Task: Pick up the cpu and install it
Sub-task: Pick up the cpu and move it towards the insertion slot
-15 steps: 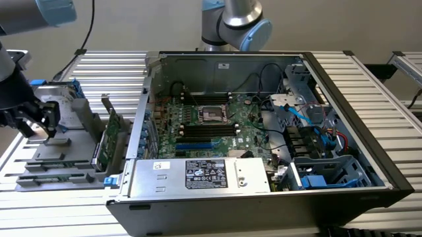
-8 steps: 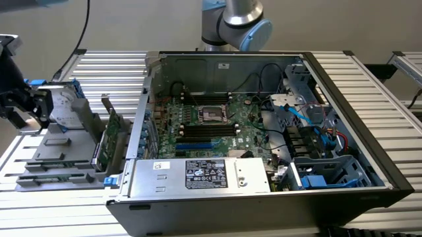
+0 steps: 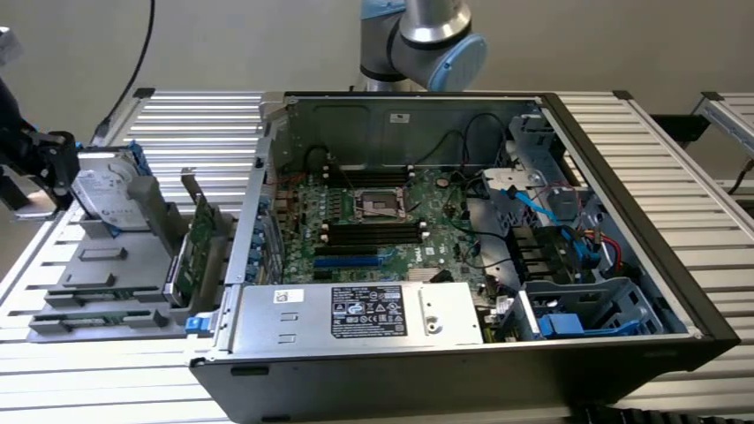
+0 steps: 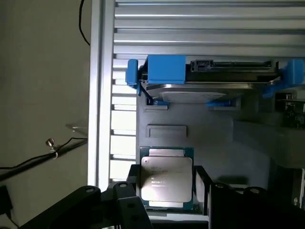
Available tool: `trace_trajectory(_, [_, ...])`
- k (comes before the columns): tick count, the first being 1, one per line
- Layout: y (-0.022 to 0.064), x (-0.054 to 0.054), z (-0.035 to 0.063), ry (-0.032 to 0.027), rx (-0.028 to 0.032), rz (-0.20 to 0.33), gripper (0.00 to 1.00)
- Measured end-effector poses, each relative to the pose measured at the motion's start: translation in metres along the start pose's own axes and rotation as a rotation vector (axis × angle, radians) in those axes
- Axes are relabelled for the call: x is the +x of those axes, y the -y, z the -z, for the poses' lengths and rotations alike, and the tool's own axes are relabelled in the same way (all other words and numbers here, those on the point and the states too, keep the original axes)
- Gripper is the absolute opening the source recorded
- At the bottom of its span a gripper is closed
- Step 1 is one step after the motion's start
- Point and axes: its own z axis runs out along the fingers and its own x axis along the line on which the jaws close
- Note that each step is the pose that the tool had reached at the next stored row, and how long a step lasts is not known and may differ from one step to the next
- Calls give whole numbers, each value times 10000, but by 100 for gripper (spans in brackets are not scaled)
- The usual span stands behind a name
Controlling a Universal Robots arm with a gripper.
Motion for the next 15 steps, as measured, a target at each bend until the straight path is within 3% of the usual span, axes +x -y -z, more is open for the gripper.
trace_trajectory(10, [-26, 27, 447, -2, 1, 1, 54])
trace_trajectory(15, [-38, -16, 657, -6, 4, 56, 54])
